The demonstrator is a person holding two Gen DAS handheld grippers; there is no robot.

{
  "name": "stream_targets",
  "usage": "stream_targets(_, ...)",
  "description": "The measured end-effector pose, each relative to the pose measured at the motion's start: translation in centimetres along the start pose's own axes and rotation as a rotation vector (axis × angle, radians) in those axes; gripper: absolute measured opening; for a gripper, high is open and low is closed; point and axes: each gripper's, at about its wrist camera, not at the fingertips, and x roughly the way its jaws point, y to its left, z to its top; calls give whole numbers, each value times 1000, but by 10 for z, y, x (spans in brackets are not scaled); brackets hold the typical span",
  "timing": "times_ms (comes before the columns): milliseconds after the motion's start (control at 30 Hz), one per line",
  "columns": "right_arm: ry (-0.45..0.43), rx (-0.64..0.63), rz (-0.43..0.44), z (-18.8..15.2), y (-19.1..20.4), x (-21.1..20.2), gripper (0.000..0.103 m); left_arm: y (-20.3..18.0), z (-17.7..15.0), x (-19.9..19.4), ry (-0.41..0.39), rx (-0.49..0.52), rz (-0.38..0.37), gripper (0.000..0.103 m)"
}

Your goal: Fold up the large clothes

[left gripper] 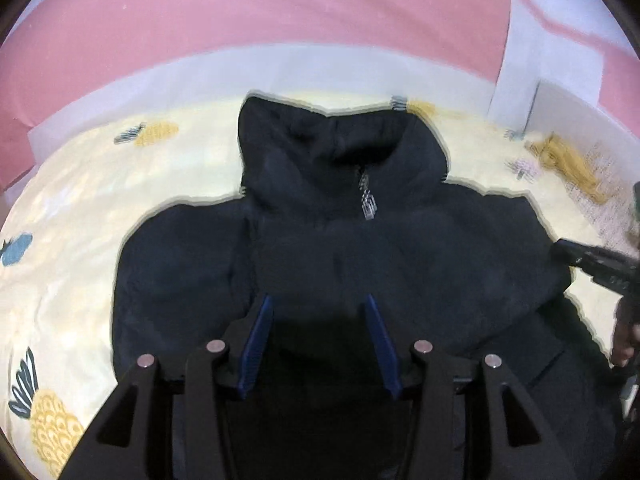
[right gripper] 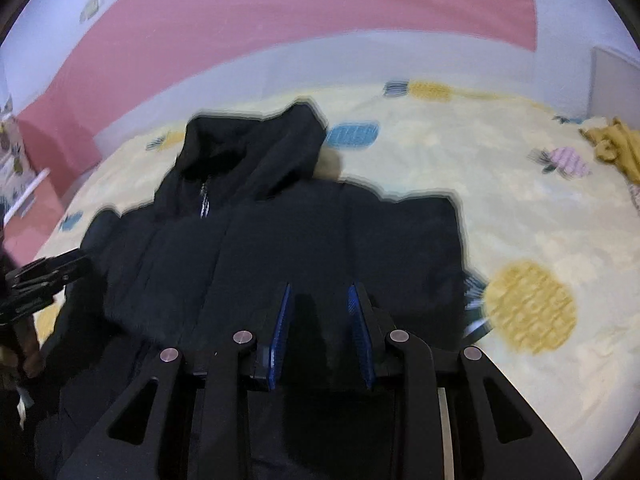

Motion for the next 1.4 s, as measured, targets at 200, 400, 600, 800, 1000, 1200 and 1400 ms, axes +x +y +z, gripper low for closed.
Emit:
stream_targets(200,94,-28,-20,-19,7,42,30,5,-16,29,47,-13,11,54)
stream_targets(400,110,-15,-27,-18,3,50,30,6,-18,30,37,-36,-8,56)
stream_targets(600,90,12,-49,-7,8,18,47,16,-14,-1,75,-77,-29,57)
stream_targets(800,-4,-13,19,28,32,-20,52,20,16,-41,-17,-76,-79,57)
stream_targets(1000,-28,-5,58,76,44,-11,52,39,62,-29,-55,-112,-73,66)
stream_targets(1200,-13,49,52,125,33,40,52,62,104,24,-27,-184,-81,71)
stream_targets(1400,17,88,28,158,9,97,53,72,146,104,63,-224,-46,72)
